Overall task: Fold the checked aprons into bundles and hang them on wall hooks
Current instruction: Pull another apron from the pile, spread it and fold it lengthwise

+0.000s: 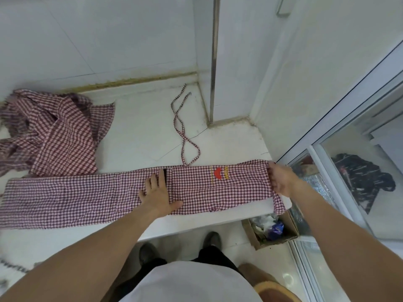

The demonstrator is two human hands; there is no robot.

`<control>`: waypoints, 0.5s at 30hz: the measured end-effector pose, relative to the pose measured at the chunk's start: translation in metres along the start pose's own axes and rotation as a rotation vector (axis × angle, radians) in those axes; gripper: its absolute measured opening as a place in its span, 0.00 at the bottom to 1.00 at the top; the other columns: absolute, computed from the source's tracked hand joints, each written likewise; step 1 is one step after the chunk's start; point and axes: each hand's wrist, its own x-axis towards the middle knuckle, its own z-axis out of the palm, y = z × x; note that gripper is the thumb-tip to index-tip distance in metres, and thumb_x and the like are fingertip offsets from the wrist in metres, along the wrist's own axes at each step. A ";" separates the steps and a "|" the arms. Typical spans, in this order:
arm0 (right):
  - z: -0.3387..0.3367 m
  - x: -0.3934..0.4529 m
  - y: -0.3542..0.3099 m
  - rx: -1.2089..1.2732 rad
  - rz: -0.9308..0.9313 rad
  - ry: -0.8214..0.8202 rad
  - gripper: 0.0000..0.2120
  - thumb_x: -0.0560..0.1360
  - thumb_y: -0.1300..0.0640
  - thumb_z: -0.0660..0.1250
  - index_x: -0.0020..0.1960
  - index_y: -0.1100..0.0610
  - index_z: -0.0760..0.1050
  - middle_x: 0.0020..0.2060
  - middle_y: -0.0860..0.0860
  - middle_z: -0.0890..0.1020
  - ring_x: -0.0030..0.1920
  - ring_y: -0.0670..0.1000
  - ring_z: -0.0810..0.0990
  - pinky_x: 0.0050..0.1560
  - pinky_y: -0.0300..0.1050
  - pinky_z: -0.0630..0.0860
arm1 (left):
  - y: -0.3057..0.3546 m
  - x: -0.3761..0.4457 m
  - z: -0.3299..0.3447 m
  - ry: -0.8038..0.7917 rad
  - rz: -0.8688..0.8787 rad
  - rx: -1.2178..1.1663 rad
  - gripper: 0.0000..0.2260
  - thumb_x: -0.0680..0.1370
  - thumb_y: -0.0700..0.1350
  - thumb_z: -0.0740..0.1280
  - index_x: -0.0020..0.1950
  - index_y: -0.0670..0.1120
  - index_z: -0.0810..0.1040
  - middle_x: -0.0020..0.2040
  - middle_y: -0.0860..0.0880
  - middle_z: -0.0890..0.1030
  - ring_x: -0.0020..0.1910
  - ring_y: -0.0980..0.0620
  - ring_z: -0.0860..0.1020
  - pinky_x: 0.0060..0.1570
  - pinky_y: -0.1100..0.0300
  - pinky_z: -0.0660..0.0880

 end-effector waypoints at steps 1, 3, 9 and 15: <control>-0.003 0.001 -0.001 0.032 -0.006 0.016 0.18 0.84 0.49 0.56 0.55 0.63 0.75 0.46 0.57 0.81 0.45 0.56 0.80 0.46 0.48 0.76 | 0.000 0.001 -0.005 -0.019 -0.012 -0.007 0.59 0.69 0.67 0.72 0.77 0.49 0.29 0.79 0.40 0.44 0.78 0.37 0.47 0.73 0.33 0.55; -0.008 0.000 -0.003 -0.029 -0.033 -0.072 0.24 0.81 0.40 0.58 0.54 0.61 0.76 0.49 0.57 0.82 0.50 0.58 0.81 0.49 0.50 0.78 | 0.002 0.005 -0.016 -0.083 -0.042 -0.015 0.61 0.68 0.65 0.74 0.77 0.52 0.28 0.78 0.40 0.43 0.78 0.36 0.46 0.71 0.30 0.56; -0.011 -0.016 0.017 -1.100 -0.249 -0.337 0.32 0.57 0.35 0.80 0.55 0.47 0.77 0.51 0.44 0.81 0.52 0.46 0.80 0.59 0.46 0.77 | 0.019 0.010 -0.022 -0.169 -0.128 -0.046 0.60 0.69 0.60 0.74 0.74 0.55 0.23 0.76 0.35 0.36 0.76 0.30 0.38 0.73 0.31 0.52; -0.017 -0.015 0.058 -1.342 -0.593 -0.169 0.08 0.72 0.53 0.70 0.47 0.47 0.72 0.44 0.44 0.79 0.46 0.49 0.78 0.44 0.41 0.70 | 0.016 0.009 -0.021 -0.202 -0.115 -0.053 0.58 0.71 0.61 0.73 0.75 0.56 0.24 0.76 0.36 0.32 0.75 0.31 0.33 0.73 0.31 0.49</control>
